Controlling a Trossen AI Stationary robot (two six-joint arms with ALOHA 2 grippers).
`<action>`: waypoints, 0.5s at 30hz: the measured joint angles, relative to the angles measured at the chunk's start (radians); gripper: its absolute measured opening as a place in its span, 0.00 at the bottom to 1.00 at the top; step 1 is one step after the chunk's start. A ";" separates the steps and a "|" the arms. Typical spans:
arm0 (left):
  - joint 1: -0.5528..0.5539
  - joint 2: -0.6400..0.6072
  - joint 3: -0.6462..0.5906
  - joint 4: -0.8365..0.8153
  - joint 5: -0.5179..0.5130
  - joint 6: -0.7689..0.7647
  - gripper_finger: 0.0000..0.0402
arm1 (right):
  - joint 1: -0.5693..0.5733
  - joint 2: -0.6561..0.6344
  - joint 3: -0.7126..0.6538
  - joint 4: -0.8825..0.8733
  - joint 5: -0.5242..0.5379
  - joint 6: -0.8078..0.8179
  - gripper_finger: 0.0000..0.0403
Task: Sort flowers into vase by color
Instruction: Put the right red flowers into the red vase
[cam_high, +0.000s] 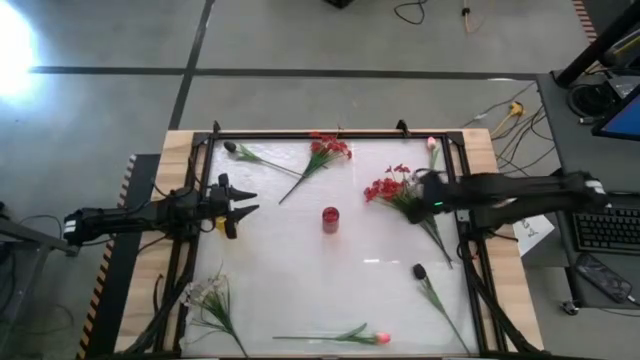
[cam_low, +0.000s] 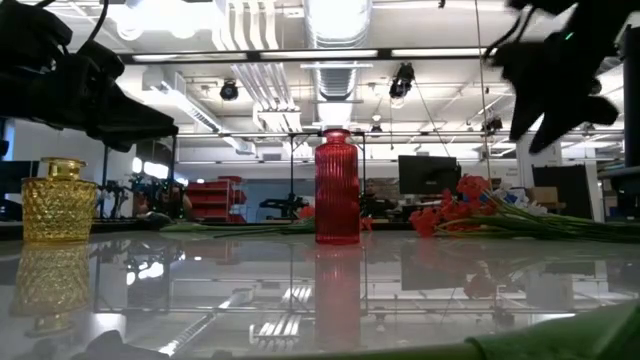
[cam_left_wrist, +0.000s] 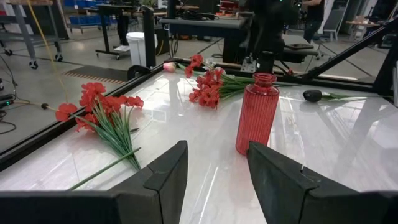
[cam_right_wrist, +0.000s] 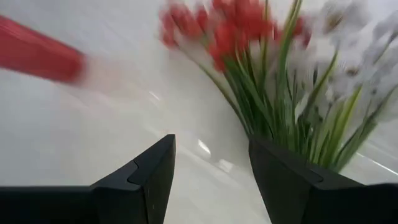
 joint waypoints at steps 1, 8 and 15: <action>0.000 0.000 0.000 0.000 0.000 0.000 0.39 | -0.007 0.048 0.003 0.008 -0.012 -0.008 0.49; 0.000 0.000 0.000 0.000 0.000 0.000 0.39 | -0.118 0.330 0.002 0.131 -0.113 -0.144 0.49; 0.000 0.000 0.000 0.000 0.000 0.000 0.39 | -0.199 0.412 0.021 0.137 -0.103 -0.257 0.49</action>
